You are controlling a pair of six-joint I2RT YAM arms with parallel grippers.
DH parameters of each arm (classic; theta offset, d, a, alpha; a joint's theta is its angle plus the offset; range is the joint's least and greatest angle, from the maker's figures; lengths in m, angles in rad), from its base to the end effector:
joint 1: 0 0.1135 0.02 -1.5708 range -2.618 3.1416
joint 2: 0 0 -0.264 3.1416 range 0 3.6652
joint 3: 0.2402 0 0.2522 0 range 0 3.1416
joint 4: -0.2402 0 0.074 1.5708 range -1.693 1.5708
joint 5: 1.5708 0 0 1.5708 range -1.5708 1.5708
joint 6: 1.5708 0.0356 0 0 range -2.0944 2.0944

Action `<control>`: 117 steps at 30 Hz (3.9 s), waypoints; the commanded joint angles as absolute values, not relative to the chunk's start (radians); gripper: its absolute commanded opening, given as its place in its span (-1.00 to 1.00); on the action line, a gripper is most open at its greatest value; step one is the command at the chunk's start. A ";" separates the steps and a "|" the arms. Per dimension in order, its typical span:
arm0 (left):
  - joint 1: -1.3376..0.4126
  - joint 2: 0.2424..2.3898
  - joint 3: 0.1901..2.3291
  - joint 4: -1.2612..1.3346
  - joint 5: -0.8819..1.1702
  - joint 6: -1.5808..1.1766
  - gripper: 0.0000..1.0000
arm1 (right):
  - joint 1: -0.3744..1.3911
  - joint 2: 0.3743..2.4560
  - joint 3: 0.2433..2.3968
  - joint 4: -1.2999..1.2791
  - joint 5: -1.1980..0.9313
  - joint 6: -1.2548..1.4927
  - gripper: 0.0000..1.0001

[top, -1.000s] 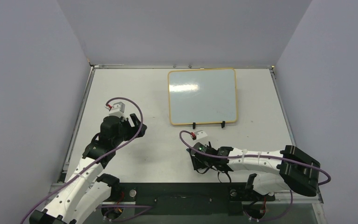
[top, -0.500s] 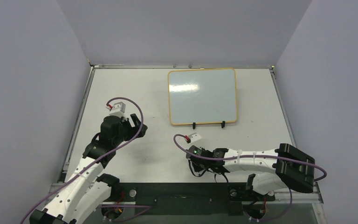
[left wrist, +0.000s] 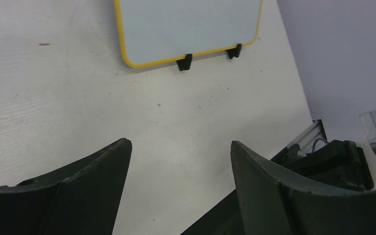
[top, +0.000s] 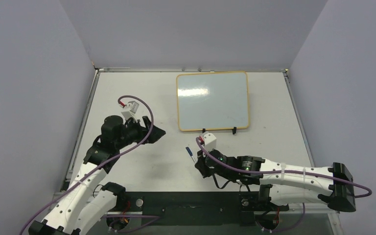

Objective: Write a sentence on the whiteboard
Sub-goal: Pick up the whiteboard marker from the center of the board, then pass from the right arm to the left

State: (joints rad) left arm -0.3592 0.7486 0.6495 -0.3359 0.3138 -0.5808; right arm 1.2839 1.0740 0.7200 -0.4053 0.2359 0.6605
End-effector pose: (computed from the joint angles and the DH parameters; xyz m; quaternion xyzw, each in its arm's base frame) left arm 0.1591 -0.0715 0.2832 -0.0085 0.8369 -0.3580 0.4140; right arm 0.0712 0.2120 0.2422 -0.2356 0.8827 0.2629 0.3102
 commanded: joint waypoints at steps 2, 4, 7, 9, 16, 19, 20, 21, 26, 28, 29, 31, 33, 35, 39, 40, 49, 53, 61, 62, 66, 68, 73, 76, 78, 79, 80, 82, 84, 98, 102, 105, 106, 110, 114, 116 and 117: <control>-0.364 0.802 0.770 -0.251 0.552 -0.602 0.43 | 1.295 0.961 0.745 -0.374 0.274 0.600 -1.00; -0.364 0.825 0.808 -0.266 0.576 -0.606 0.43 | 1.297 0.927 0.739 -0.367 0.283 0.590 -1.00; -0.364 0.884 0.836 -0.279 0.640 -0.610 0.43 | 1.297 0.890 0.740 -0.361 0.296 0.575 -1.00; -0.367 0.915 0.832 -0.240 0.701 -0.638 0.42 | 1.298 0.881 0.748 -0.355 0.292 0.563 -1.00; -0.445 0.973 0.811 -0.137 0.796 -0.684 0.39 | 1.297 0.888 0.773 -0.342 0.285 0.518 -1.00; -0.508 1.002 0.813 -0.131 0.797 -0.683 0.39 | 1.298 0.908 0.794 -0.339 0.280 0.494 -1.00; -0.519 1.012 0.812 -0.130 0.786 -0.680 0.39 | 1.298 0.919 0.804 -0.338 0.276 0.489 -1.00; -0.536 1.015 0.811 -0.128 0.780 -0.678 0.39 | 1.298 0.924 0.808 -0.336 0.273 0.482 -1.00; -0.566 1.022 0.781 -0.068 0.775 -0.704 0.39 | 1.298 0.931 0.815 -0.316 0.252 0.471 -1.00; -0.567 1.029 0.768 -0.032 0.792 -0.723 0.39 | 1.298 0.926 0.815 -0.311 0.241 0.466 -1.00; -0.567 1.036 0.762 -0.020 0.804 -0.727 0.39 | 1.298 0.924 0.815 -0.310 0.239 0.462 -1.00; -0.568 1.047 0.757 0.027 0.819 -0.741 0.38 | 1.297 0.919 0.817 -0.309 0.231 0.455 -1.00; -0.568 1.056 0.752 0.061 0.832 -0.761 0.35 | 1.297 0.914 0.818 -0.307 0.224 0.448 -1.00; -0.568 1.062 0.747 0.090 0.842 -0.785 0.29 | 1.297 0.912 0.820 -0.302 0.217 0.441 -1.00; -0.568 1.070 0.739 0.133 0.859 -0.813 0.04 | 1.298 0.915 0.821 -0.297 0.210 0.433 -1.00; -0.569 1.070 0.737 0.137 0.861 -0.816 0.02 | 1.298 0.916 0.822 -0.294 0.210 0.432 -1.00; -0.569 1.069 0.734 0.163 0.870 -0.845 0.32 | 1.297 0.927 0.830 -0.287 0.197 0.422 -1.00; -0.568 1.065 0.740 0.157 0.866 -0.850 0.37 | 1.297 0.926 0.834 -0.283 0.183 0.419 -1.00; -0.562 1.043 0.748 0.144 0.837 -0.860 0.40 | 1.299 0.922 0.835 -0.284 0.181 0.416 -1.00; -0.556 1.041 0.749 0.141 0.834 -0.862 0.43 | 1.299 0.921 0.834 -0.284 0.182 0.415 -1.00; -0.517 1.029 0.750 0.120 0.811 -0.876 0.51 | 1.298 0.913 0.832 -0.284 0.190 0.415 -1.00; -0.493 1.024 0.744 0.128 0.816 -0.892 0.51 | 1.298 0.911 0.830 -0.286 0.191 0.415 -1.00; -0.466 1.013 0.721 0.150 0.829 -0.916 0.48 | 1.299 0.910 0.832 -0.284 0.194 0.414 -1.00; -0.466 1.016 0.713 0.150 0.832 -0.914 0.45 | 1.300 0.911 0.840 -0.283 0.203 0.410 -1.00; -0.469 1.021 0.709 0.149 0.839 -0.909 0.44 | 1.299 0.916 0.851 -0.282 0.211 0.406 -1.00; -0.470 1.025 0.708 0.145 0.848 -0.903 0.39 | 1.299 0.918 0.858 -0.283 0.222 0.405 -1.00; -0.471 1.027 0.705 0.144 0.853 -0.901 0.37 | 1.299 0.925 0.866 -0.284 0.228 0.404 -1.00; -0.477 1.032 0.706 0.143 0.864 -0.894 0.33 | 1.299 0.934 0.876 -0.288 0.232 0.400 -1.00; -0.480 1.031 0.704 0.136 0.866 -0.884 0.26 | 1.299 0.944 0.883 -0.290 0.224 0.397 -1.00; -0.501 1.046 0.707 0.133 0.893 -0.871 -0.65 | 1.299 0.966 0.904 -0.284 0.267 0.395 -1.00; -0.502 1.035 0.698 0.131 0.895 -0.871 -1.00 | 1.298 0.972 0.908 -0.283 0.277 0.399 -1.00; -0.501 1.025 0.687 0.133 0.882 -0.868 -1.00 | 1.299 0.972 0.913 -0.284 0.291 0.406 -1.00; -0.501 1.020 0.686 0.133 0.878 -0.863 -1.00 | 1.299 0.971 0.914 -0.287 0.298 0.408 -1.00; -0.497 1.008 0.690 0.136 0.837 -0.856 -1.00 | 1.298 0.959 0.912 -0.287 0.357 0.449 -0.11; -0.481 1.006 0.704 0.165 0.793 -0.890 -1.00 | 1.298 0.937 0.907 -0.294 0.399 0.496 0.61; -0.465 1.008 0.699 0.238 0.788 -0.934 -1.00 | 1.298 0.919 0.901 -0.295 0.428 0.522 0.69; -0.456 1.009 0.697 0.260 0.788 -0.964 -1.00 | 1.298 0.906 0.898 -0.293 0.444 0.530 0.71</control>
